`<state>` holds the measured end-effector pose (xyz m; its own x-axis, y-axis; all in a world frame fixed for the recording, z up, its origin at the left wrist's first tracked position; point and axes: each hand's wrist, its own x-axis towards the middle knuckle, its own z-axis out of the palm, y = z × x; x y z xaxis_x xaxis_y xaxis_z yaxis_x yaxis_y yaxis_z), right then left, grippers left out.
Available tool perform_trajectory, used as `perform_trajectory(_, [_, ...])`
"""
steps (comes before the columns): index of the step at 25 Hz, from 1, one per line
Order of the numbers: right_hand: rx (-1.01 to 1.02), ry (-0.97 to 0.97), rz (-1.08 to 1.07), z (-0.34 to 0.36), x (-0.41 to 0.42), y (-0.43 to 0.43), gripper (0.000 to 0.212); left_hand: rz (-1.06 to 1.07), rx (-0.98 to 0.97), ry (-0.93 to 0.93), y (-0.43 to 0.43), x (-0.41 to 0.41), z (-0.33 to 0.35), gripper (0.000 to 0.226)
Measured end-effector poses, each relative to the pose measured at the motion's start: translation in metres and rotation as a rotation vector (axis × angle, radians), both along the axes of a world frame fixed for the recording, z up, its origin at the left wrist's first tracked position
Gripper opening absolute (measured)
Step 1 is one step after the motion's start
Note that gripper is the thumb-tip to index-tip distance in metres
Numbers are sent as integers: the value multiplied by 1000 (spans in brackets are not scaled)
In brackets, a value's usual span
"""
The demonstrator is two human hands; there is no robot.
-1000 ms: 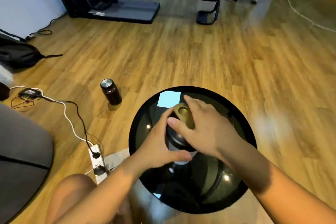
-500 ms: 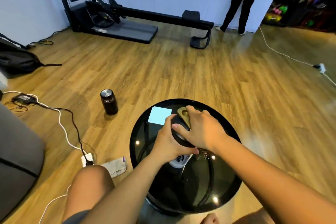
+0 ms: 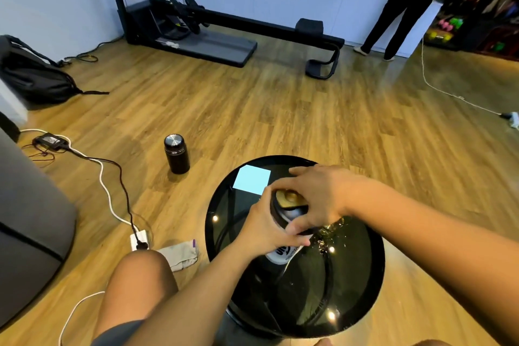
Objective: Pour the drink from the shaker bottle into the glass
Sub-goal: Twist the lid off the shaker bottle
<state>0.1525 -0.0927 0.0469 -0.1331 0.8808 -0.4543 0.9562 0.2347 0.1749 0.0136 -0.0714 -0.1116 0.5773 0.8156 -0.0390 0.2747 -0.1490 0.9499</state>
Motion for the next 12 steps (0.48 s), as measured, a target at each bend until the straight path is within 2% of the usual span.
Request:
perform_trajectory(2, [165, -91, -149, -6, -11, 0, 85, -11, 12, 26, 2, 1, -3, 116])
perform_trajectory(4, [184, -111, -228, -13, -20, -5, 75, -8, 5, 20, 4, 2, -3, 119])
perform_trajectory(6, [111, 100, -117, -16, -23, -9, 47, -10, 13, 19, 5, 2, -5, 111])
perform_trajectory(8, [31, 425, 31, -11, -25, -18, 32, -5, 24, 3, 3, 2, -7, 95])
perform_trajectory(10, [149, 674, -19, -9, -18, -15, 29, 0, 28, -4, 3, 2, -7, 93])
perform_trajectory(11, [262, 635, -80, -10, -13, -10, 36, -1, 26, 13, 3, 1, -6, 96])
perform_trajectory(12, [352, 418, -132, -12, -9, -6, 46, 1, 21, 24, 3, 1, -6, 97])
